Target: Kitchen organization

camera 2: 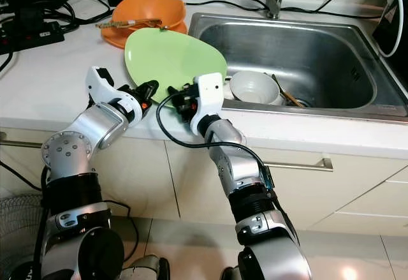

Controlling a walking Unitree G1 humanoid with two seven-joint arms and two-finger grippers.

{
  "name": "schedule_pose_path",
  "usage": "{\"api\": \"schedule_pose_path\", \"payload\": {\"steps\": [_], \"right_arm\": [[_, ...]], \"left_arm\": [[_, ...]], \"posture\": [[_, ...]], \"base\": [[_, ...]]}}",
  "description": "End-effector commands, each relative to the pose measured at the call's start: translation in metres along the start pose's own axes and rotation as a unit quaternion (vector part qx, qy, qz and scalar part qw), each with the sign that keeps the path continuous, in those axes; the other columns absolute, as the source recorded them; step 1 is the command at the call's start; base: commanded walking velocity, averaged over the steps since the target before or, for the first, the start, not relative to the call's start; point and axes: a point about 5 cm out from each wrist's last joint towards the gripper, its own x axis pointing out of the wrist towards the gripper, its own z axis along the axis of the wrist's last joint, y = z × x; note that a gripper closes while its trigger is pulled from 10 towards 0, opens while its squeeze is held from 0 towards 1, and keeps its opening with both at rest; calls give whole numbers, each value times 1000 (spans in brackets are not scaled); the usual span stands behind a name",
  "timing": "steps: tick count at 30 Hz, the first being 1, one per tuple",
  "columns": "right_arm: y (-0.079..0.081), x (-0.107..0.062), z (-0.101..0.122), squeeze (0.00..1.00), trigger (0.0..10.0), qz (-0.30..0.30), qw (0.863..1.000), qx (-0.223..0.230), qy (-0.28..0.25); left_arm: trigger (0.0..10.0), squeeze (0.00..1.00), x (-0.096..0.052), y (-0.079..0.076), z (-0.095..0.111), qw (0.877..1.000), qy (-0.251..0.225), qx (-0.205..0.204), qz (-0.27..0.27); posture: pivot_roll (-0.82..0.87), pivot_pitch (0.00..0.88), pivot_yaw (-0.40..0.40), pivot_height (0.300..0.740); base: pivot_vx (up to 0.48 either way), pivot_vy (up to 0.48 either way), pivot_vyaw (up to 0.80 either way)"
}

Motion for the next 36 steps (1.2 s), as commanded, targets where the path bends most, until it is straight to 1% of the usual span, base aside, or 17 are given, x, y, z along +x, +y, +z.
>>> {"api": "schedule_pose_path", "payload": {"steps": [1,2,3,4,6,13,16,20,21,23,25,26,28,30,31,34,36], "right_arm": [[-1,0,9,0,10000,-18,999,16,-30],[-5,0,12,0,10000,-27,999,18,-38],[-5,0,12,0,10000,-27,999,18,-38],[-14,0,20,0,10000,-47,997,27,-56],[-24,-1,27,0,10000,-68,995,32,-64],[-32,-4,30,0,10000,-82,994,20,-68],[-43,-7,34,0,10000,-105,992,11,-74],[-58,-12,44,0,10000,-134,987,8,-93],[-68,-15,53,0,10000,-154,982,6,-113],[-71,-16,57,0,10000,-161,980,6,-121],[-78,-20,68,0,10000,-173,974,4,-145],[-83,-23,80,0,10000,-180,969,1,-171],[-84,-24,84,0,10000,-181,967,2,-180],[-87,-27,97,0,10000,-185,962,2,-202],[-87,-27,97,0,10000,-185,962,2,-202],[-89,-28,102,0,10000,-188,960,-3,-210],[-91,-29,103,0,10000,-192,959,2,-210]], "left_arm": [[4941,0,-1,2,-20,999,40,24,1],[10000,0,-1,1,-22,999,42,27,-2],[10000,0,-1,1,-22,999,42,27,-2],[10000,0,-2,1,-25,999,43,23,-4],[10000,0,-4,2,-29,999,50,14,-6],[10000,0,-7,2,-38,998,59,14,-9],[10000,0,-10,-5,-43,997,60,29,-32],[10000,0,-12,-18,-37,996,32,49,-68],[10000,0,-15,-27,-31,994,10,56,-97],[10000,0,-16,-30,-29,993,3,57,-106],[10000,0,-19,-36,-25,990,-12,61,-127],[10000,0,-21,-40,-22,988,-26,64,-140],[10000,0,-21,-41,-21,987,-32,65,-143],[10000,0,-23,-43,-16,985,-55,62,-148],[10000,0,-23,-43,-16,985,-55,62,-148],[10000,0,-23,-44,-11,984,-78,59,-150],[10000,0,-23,-44,-6,983,-94,51,-151]], "posture": [[66,89,5,718],[67,89,1,718],[67,89,1,718],[65,88,1,718],[66,87,1,718],[67,85,-3,718],[68,84,-5,718],[66,81,-4,718],[64,80,-2,718],[62,79,-1,718],[60,77,2,718],[60,77,2,718],[60,77,2,718],[55,75,7,718],[55,75,7,718],[52,74,7,718],[50,74,5,718]], "base": [[0,0,0],[0,0,0],[0,0,0],[0,0,0],[0,0,0],[0,0,0],[0,0,0],[0,0,0],[0,0,0],[0,0,0],[0,0,0],[0,0,0],[0,0,0],[0,0,0],[0,0,0],[0,0,0],[0,0,0]]}}
